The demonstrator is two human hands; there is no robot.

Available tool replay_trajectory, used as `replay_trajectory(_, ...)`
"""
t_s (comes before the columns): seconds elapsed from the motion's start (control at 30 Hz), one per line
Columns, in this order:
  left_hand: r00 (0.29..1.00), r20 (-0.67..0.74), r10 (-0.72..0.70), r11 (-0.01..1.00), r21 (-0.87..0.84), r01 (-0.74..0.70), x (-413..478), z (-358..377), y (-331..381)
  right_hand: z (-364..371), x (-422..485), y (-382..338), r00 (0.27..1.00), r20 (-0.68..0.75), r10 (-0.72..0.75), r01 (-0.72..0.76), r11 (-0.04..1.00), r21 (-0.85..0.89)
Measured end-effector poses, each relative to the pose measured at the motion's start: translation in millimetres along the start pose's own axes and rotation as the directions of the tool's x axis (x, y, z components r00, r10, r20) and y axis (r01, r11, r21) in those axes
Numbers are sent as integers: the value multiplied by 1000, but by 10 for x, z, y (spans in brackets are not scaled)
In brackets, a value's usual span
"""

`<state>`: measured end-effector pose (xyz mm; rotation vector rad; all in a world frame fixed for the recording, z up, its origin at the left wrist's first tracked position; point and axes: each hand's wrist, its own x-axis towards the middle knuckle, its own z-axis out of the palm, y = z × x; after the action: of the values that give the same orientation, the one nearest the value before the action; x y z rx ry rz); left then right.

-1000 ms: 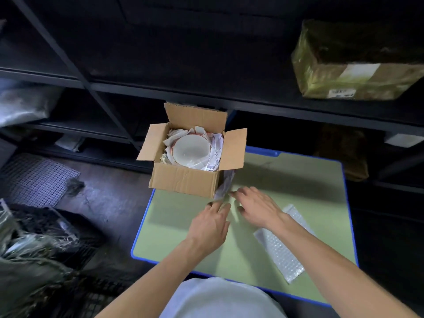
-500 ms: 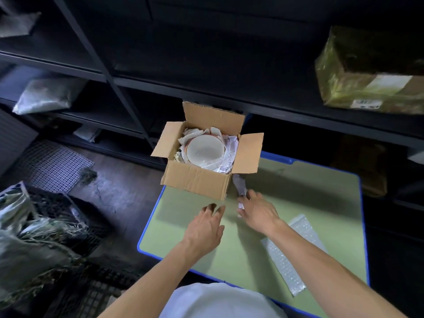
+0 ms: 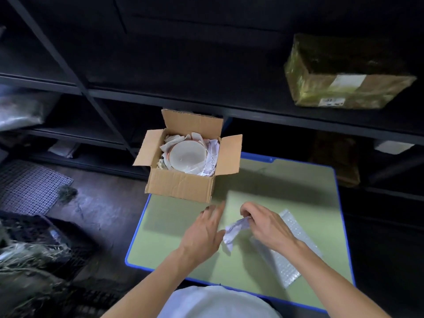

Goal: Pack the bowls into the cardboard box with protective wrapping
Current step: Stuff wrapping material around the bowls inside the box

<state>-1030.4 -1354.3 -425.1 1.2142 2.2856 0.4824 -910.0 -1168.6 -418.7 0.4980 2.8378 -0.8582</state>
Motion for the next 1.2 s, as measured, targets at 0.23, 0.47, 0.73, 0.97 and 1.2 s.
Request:
replay_trajectory(0.23, 998, 36, 49, 998, -43, -48, -101, -105, 155, -208, -98, -226, 999, -42, -11, 22, 960, 280)
replay_trajectory(0.47, 992, -119, 52, 993, -102, -65, -215, -419, 155, -321, -31, -547, 991, -110, -81, 106, 962, 250)
replay_trajectory(0.73, 958, -286, 25, 992, -112, -59, -333, -931, 36, -611, 364, -1049, 941, -234, -245, 280, 951, 131)
replay_trajectory(0.97, 904, -416, -94, 986, -162, 27, -318, -1348, -340, -702, 876, -1505, 907, -144, -396, 404, 914, 35)
replay_trajectory(1.2, 873, -434, -222, 972, -169, 164, -200, -1621, -697, -655, 1401, -1693, 922, -122, -367, 361, 930, -71)
